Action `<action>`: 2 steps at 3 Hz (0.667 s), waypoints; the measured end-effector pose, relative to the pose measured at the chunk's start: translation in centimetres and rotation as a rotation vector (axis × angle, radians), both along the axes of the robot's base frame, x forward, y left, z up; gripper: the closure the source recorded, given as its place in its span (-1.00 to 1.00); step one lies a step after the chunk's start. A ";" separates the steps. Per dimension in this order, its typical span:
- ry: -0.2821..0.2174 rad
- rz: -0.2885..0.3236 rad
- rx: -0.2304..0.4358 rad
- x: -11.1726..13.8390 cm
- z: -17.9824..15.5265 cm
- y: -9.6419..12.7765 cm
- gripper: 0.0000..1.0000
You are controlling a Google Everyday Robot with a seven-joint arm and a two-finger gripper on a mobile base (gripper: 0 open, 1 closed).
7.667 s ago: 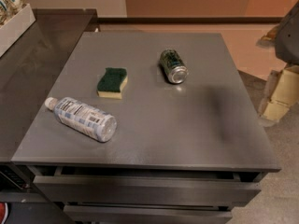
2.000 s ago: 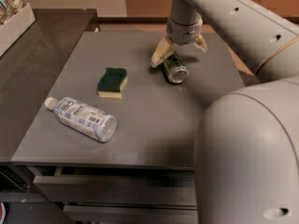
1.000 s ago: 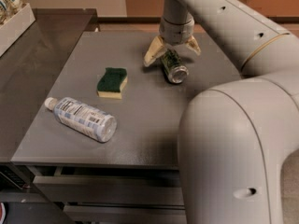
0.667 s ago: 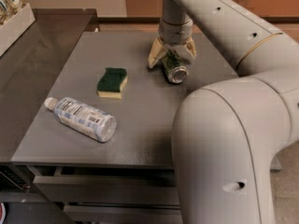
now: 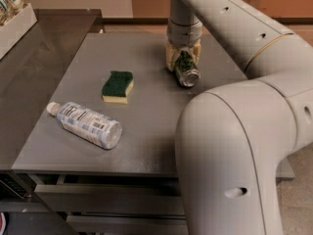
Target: Place green can upright
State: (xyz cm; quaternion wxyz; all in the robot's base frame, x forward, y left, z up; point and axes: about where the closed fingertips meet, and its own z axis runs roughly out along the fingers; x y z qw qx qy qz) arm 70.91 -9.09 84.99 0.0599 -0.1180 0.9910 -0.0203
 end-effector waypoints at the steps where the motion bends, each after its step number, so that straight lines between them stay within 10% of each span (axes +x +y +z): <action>1: -0.036 0.049 0.054 -0.1 1.7 0.5 0.74; 2: -0.099 0.140 0.152 -0.2 4.3 1.5 1.00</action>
Offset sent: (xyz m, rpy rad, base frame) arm -0.0151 0.0203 0.0816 0.2657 -0.1530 0.2582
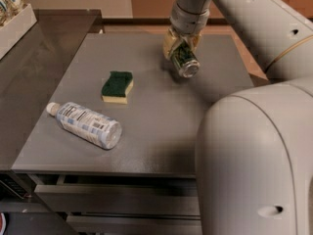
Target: Place green can upright
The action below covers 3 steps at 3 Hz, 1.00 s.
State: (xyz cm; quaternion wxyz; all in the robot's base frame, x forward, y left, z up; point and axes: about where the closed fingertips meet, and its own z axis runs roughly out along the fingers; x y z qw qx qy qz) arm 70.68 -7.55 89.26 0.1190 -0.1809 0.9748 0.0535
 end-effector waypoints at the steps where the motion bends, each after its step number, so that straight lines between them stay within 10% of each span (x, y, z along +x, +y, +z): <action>1: -0.076 0.095 0.110 -0.3 2.2 0.7 1.00; 3: -0.237 0.260 0.387 -1.1 4.8 1.3 1.00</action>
Offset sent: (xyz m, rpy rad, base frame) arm -0.0197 0.0071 0.0585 0.4520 -0.2444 0.3062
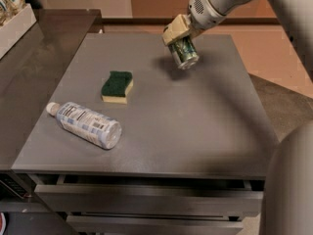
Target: Place green can upright
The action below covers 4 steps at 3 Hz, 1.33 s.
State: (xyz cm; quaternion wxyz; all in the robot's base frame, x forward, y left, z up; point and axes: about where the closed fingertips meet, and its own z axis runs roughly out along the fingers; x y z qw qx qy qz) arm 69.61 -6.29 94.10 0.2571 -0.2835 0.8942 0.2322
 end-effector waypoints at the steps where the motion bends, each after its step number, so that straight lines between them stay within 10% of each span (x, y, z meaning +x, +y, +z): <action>1: -0.097 0.053 0.129 -0.5 1.4 0.0 1.00; 4: -0.324 0.185 0.367 -2.3 2.8 -1.1 1.00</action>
Offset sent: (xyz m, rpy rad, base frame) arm -0.0222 -0.0121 0.0428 0.3550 -0.2996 0.1622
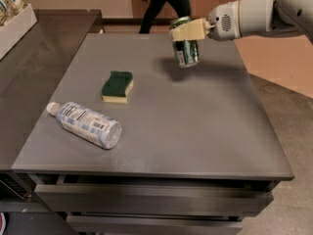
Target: Place green can upright
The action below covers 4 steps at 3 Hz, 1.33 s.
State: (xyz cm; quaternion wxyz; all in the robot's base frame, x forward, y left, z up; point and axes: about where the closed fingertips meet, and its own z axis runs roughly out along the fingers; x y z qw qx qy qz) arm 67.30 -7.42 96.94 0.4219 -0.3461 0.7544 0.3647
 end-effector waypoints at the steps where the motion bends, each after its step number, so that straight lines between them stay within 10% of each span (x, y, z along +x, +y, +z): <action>1: -0.096 0.004 0.026 -1.1 0.1 -0.7 1.00; 4: -0.339 -0.015 0.062 -4.5 0.2 -2.7 1.00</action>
Offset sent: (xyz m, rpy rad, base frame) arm -0.0254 -0.0289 0.0046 0.0747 -0.2622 -0.0434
